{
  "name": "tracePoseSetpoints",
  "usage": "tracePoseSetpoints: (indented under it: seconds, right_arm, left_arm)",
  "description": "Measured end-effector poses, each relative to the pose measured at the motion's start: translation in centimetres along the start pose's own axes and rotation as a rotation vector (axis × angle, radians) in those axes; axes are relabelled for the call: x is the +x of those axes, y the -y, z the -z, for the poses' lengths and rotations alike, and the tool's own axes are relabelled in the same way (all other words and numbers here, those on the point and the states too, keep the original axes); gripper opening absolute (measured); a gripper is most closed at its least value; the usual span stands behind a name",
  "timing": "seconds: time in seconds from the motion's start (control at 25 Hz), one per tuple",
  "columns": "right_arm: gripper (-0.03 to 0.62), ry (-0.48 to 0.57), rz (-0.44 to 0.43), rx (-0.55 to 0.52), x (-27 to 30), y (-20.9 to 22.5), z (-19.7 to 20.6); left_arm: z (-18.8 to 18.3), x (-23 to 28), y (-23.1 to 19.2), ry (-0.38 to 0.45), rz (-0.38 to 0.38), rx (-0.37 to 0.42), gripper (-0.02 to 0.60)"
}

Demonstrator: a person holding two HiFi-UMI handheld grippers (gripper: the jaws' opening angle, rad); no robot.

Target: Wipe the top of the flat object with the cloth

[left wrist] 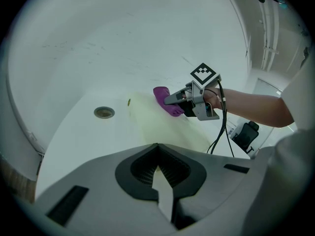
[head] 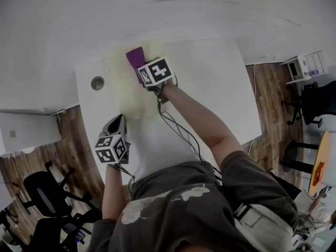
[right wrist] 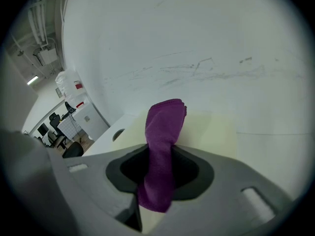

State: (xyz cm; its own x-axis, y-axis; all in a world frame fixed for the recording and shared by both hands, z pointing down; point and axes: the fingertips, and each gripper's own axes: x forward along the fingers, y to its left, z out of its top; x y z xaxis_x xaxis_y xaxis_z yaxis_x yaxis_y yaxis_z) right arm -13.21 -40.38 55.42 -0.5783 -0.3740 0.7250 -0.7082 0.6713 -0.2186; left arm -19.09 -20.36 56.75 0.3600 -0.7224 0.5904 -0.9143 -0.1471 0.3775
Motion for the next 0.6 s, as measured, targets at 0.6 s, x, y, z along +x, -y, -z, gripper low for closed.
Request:
tracePoseSetpoints:
  seconds: [0.6]
  right_arm:
    - [0.120, 0.019, 0.141, 0.073, -4.2, 8.1, 2.1]
  left_arm:
    - [0.0, 0.0, 0.1, 0.001, -0.004, 0.005, -0.003]
